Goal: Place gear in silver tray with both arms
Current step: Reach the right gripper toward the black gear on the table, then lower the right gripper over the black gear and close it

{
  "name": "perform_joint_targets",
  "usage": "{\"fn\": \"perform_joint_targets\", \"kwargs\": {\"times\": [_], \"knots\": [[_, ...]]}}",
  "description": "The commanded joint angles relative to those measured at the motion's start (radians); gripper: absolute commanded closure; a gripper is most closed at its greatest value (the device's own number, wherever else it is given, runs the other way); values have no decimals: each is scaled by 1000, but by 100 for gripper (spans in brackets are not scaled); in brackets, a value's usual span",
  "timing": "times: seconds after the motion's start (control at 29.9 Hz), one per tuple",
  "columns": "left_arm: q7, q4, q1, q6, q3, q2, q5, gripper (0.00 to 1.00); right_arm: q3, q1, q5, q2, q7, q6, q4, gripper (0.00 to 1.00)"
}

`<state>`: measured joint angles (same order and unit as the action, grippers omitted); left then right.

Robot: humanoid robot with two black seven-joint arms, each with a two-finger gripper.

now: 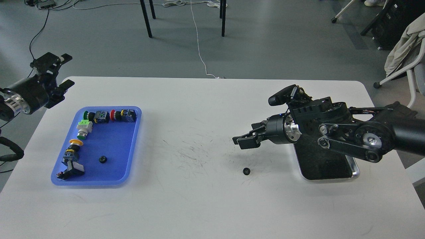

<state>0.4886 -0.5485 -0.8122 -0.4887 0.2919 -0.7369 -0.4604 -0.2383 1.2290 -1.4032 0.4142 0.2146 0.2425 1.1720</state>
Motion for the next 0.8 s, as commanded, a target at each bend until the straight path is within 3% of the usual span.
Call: {"fn": "perform_joint_targets", "kwargs": {"times": [0.0,0.27,0.77], "knots": [[0,2,1,0,0,2,0,2,-61,41,-26,-26,49,4,3,6],[0,2,2,0,-2,4,-1,2,-174,132,-50,-58,138,41,12,12],[0,2,10,0,1,4,2,2,-288,199,-120,-100,218,110,23,16]]}}
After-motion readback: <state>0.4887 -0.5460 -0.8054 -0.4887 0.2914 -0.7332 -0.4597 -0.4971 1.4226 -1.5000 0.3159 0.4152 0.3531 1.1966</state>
